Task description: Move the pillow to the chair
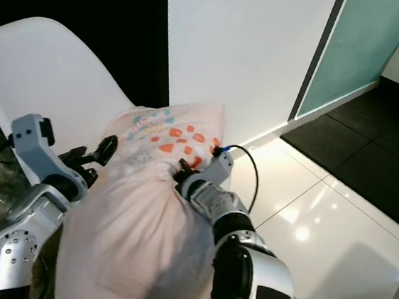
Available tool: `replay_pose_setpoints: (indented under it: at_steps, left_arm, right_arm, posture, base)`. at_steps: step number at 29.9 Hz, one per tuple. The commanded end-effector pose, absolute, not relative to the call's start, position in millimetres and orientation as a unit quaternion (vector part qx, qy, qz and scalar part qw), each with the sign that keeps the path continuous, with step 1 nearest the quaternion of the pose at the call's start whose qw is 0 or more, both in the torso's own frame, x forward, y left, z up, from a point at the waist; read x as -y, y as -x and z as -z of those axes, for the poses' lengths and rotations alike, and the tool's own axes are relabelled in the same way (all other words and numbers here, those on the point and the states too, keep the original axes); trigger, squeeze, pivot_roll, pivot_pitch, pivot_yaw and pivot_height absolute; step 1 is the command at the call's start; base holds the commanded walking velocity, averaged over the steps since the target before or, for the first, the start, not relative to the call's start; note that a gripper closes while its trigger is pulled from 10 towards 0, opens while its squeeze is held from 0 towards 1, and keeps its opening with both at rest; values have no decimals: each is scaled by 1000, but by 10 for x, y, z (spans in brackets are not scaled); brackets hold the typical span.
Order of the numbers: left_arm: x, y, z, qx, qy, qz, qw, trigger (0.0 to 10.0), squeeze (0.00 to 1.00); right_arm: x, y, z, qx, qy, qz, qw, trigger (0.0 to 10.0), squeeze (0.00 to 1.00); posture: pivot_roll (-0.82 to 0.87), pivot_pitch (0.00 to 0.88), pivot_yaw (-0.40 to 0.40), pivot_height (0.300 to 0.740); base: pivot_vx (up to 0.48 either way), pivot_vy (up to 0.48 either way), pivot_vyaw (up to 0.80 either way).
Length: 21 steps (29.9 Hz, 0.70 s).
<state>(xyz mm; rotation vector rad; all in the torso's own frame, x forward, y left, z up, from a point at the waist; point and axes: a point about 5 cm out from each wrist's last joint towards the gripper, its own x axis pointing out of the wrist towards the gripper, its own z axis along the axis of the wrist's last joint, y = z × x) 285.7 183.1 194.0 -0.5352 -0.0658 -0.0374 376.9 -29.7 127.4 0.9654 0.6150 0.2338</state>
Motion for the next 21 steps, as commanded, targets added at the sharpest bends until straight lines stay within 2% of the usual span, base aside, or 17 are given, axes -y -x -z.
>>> replay_pose_setpoints:
  at_steps: [1, 5, 6, 7, 8, 9, 10, 16, 17, 18, 19, 21]
  left_arm:
    - [-1809, -2842, -1968, 33, 270, 21, 962, 10000, 0]
    - [-1806, -2839, -1971, 32, 270, 22, 962, 10000, 0]
    - [-1804, -2840, -1972, 32, 270, 21, 962, 10000, 0]
    - [-1804, -2840, -1972, 32, 270, 21, 962, 10000, 0]
    - [-1803, -2844, -1974, 32, 268, 21, 963, 10000, 0]
    - [-1803, -2844, -1974, 32, 268, 21, 963, 10000, 0]
    - [-1798, -2851, -1976, 30, 266, 22, 963, 10000, 0]
    - [-1796, -2865, -1968, 27, 259, 22, 965, 10000, 0]
    - [-1797, -2868, -1959, 25, 257, 22, 966, 10000, 0]
    - [-1797, -2868, -1959, 25, 257, 22, 966, 10000, 0]
    - [-1795, -2871, -1949, 24, 255, 22, 966, 10000, 0]
    - [-1787, -2876, -1942, 23, 255, 22, 966, 10000, 0]
  right_arm:
    - [195, -3775, -1337, -283, -474, -112, 827, 10000, 0]
    - [197, -3803, -1393, -269, -478, -112, 828, 10000, 0]
    - [187, -3818, -1429, -257, -444, -122, 850, 10000, 0]
    - [187, -3818, -1429, -257, -444, -122, 850, 10000, 0]
    - [210, -3829, -1430, -245, -388, -127, 879, 10000, 0]
    - [210, -3829, -1430, -245, -388, -127, 879, 10000, 0]
    - [271, -3838, -1405, -235, -350, -128, 898, 10000, 0]
    - [447, -3871, -1384, -200, -303, -153, 919, 10000, 0]
    - [492, -3886, -1404, -187, -297, -164, 922, 10000, 765]
    - [492, -3886, -1404, -187, -297, -164, 922, 10000, 765]
    - [539, -3900, -1425, -175, -299, -173, 922, 10000, 1000]
    - [568, -3907, -1437, -169, -300, -181, 921, 10000, 1000]
  posture:
    - [-50, 99, -64, 457]
    - [-48, 98, -67, 452]
    - [-48, 98, -68, 447]
    - [-48, 98, -68, 447]
    - [-49, 95, -70, 442]
    - [-49, 95, -70, 442]
    - [-48, 92, -70, 437]
    - [-62, 84, -69, 427]
    - [-63, 84, -68, 427]
    - [-63, 84, -68, 427]
    - [-68, 82, -68, 427]
    - [-74, 79, -66, 427]
  base:
    - [0, 0, 0]
    - [0, 0, 0]
    - [0, 0, 0]
    - [0, 0, 0]
    - [0, 0, 0]
    - [0, 0, 0]
    - [0, 0, 0]
    - [0, 0, 0]
    - [0, 0, 0]
    - [0, 0, 0]
    - [0, 0, 0]
    - [0, 0, 0]
